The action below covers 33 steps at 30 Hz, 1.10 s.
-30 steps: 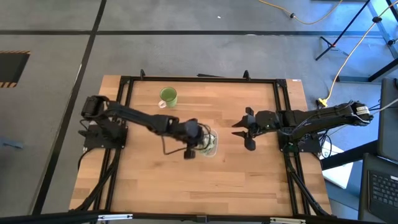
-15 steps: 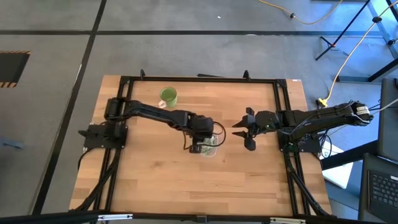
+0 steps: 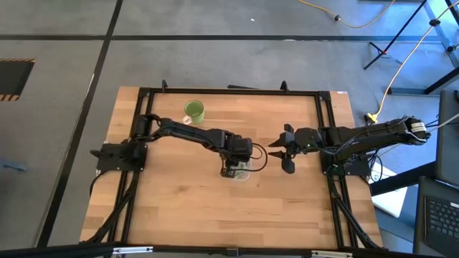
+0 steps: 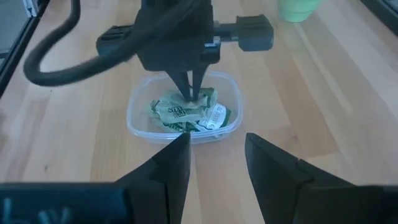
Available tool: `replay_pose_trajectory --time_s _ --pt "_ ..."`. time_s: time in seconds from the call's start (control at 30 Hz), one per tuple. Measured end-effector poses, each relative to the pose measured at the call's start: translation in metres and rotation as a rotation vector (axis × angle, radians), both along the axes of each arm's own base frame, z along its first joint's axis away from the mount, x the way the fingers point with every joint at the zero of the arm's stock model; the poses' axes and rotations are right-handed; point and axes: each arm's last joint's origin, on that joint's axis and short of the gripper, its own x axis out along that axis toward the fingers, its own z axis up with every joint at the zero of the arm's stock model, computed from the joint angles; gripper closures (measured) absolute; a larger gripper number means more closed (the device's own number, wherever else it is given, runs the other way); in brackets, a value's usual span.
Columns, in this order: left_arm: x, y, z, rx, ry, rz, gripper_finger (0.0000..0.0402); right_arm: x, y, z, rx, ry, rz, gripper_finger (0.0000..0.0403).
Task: Pick and place items into bin
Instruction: Put the stevia packet into the transparent bin, then return to Home Position
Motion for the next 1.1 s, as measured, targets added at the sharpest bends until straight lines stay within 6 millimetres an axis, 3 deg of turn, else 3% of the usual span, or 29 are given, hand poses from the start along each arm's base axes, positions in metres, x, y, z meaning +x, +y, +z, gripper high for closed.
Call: replay_pose_trajectory --time_s 0.1,0.27,0.43,0.53,0.67,0.77,1.0,1.1 --pt "-0.003 0.001 0.009 -0.002 -0.013 0.005 0.0345 0.000 0.000 0.000 0.005 -0.001 -0.003 0.0247" --pt "-0.012 0.006 0.046 -0.013 -0.107 0.014 0.0311 -0.001 0.000 -0.001 -0.012 0.013 0.008 0.0247" --pt "-0.028 0.012 0.089 -0.067 -0.226 -0.003 0.0300 -0.009 -0.001 0.009 -0.037 -0.042 0.026 0.0247" --pt "-0.048 0.016 0.108 -0.096 -0.291 -0.013 0.0302 -0.018 -0.001 0.019 -0.063 -0.093 0.043 0.0247" --pt "-0.087 0.020 0.124 -0.123 -0.395 0.000 0.0309 -0.036 -0.003 0.028 -0.093 -0.130 0.060 0.0247" --pt "-0.121 0.019 0.129 -0.127 -0.521 0.010 0.0314 -0.047 -0.005 0.024 -0.108 -0.203 0.054 0.0247" --pt "-0.206 0.016 0.111 -0.075 -0.803 0.060 0.0320 -0.074 -0.017 -0.005 -0.085 -0.342 -0.046 0.0247" --pt "-0.237 0.017 0.100 -0.043 -0.914 0.099 0.0320 -0.084 -0.021 -0.008 -0.095 -0.419 -0.083 0.0247"
